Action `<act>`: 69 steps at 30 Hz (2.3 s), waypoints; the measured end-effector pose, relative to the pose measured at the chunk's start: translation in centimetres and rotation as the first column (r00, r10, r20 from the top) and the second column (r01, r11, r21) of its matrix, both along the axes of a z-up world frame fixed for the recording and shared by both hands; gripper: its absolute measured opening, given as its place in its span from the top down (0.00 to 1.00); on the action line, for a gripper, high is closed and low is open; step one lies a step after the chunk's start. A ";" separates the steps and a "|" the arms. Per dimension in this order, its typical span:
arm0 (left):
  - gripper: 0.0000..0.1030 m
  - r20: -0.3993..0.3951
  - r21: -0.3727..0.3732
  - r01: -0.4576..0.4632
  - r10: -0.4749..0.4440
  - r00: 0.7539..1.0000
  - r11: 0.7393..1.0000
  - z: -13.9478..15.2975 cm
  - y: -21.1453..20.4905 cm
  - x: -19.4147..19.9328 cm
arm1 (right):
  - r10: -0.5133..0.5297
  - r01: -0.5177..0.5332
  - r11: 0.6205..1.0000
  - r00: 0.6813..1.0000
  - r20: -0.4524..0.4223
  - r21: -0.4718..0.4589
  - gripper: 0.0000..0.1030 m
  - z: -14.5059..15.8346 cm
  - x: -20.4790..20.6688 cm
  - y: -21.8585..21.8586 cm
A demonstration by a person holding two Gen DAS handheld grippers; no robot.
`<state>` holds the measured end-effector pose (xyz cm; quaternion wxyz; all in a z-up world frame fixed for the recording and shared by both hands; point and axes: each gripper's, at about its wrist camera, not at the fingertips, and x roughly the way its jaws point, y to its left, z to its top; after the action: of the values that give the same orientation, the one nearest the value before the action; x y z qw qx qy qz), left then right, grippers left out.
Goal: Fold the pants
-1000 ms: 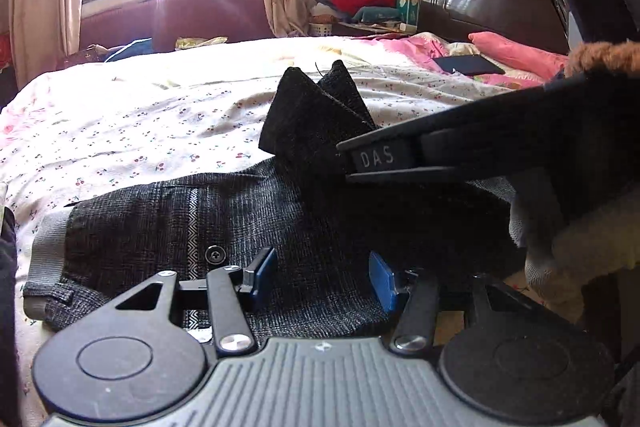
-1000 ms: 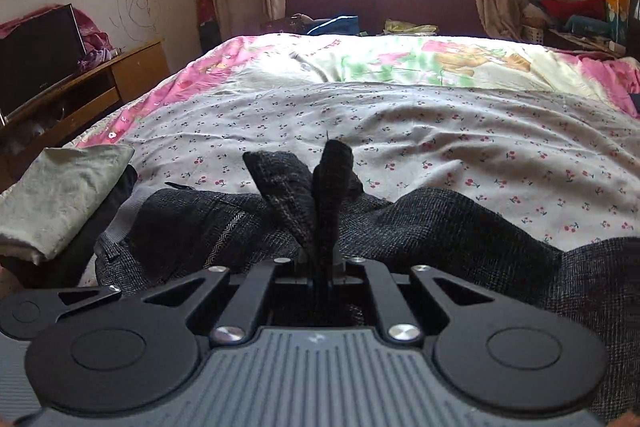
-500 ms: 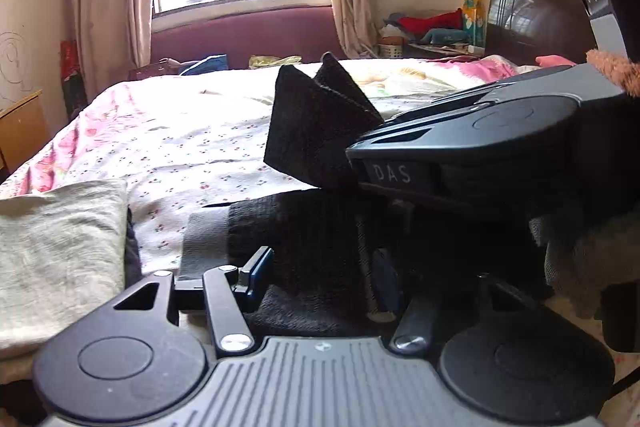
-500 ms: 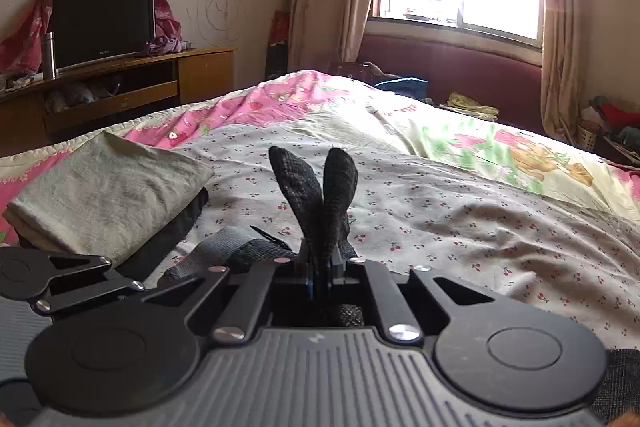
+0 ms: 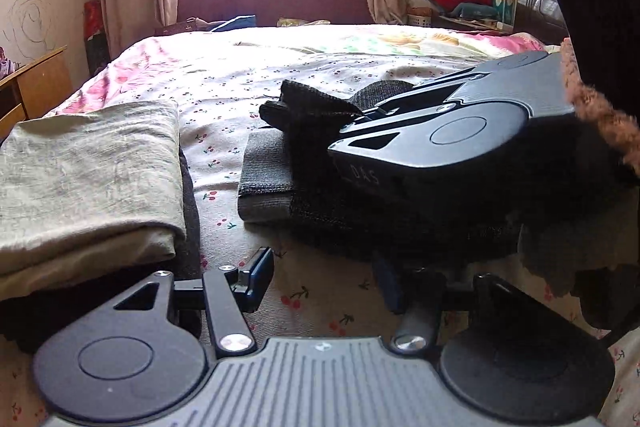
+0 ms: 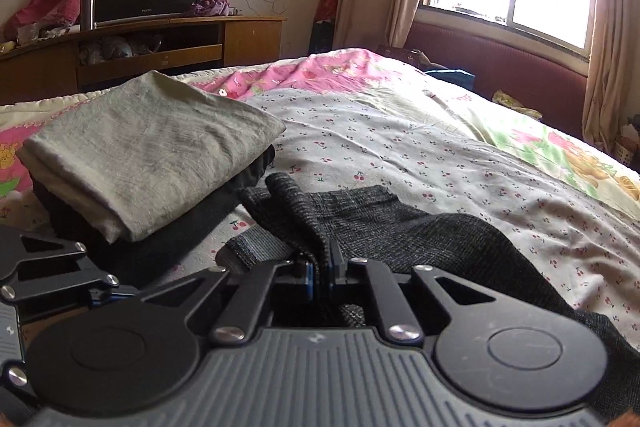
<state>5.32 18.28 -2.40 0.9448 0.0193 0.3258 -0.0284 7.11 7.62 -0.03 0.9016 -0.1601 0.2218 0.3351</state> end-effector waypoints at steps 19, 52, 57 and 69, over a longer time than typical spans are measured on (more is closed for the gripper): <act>0.34 -0.021 0.109 0.012 -0.010 1.000 0.994 0.5 -0.6 -2.6 | 0.138 -0.138 0.989 0.990 -0.006 -0.047 0.85 -1.5 -0.6 1.7; 0.29 0.028 0.065 0.062 -0.064 0.998 0.996 -0.2 -1.9 4.7 | 0.257 -0.269 0.962 0.857 -0.446 0.039 0.96 0.5 16.2 -0.2; 0.29 0.042 0.120 0.011 -0.016 0.999 0.993 0.3 -2.4 4.7 | 0.235 -0.215 0.972 0.882 -0.409 0.096 0.96 0.7 17.2 1.4; 0.28 -0.007 0.224 0.049 -0.048 0.999 0.973 1.7 -4.9 3.1 | 0.008 0.088 0.958 0.943 -0.334 0.271 0.63 3.4 10.9 -9.8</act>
<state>8.42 13.42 -0.67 0.9354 0.1338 0.3270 -0.0144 18.05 -2.20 3.38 0.8717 0.0333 0.3233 0.3668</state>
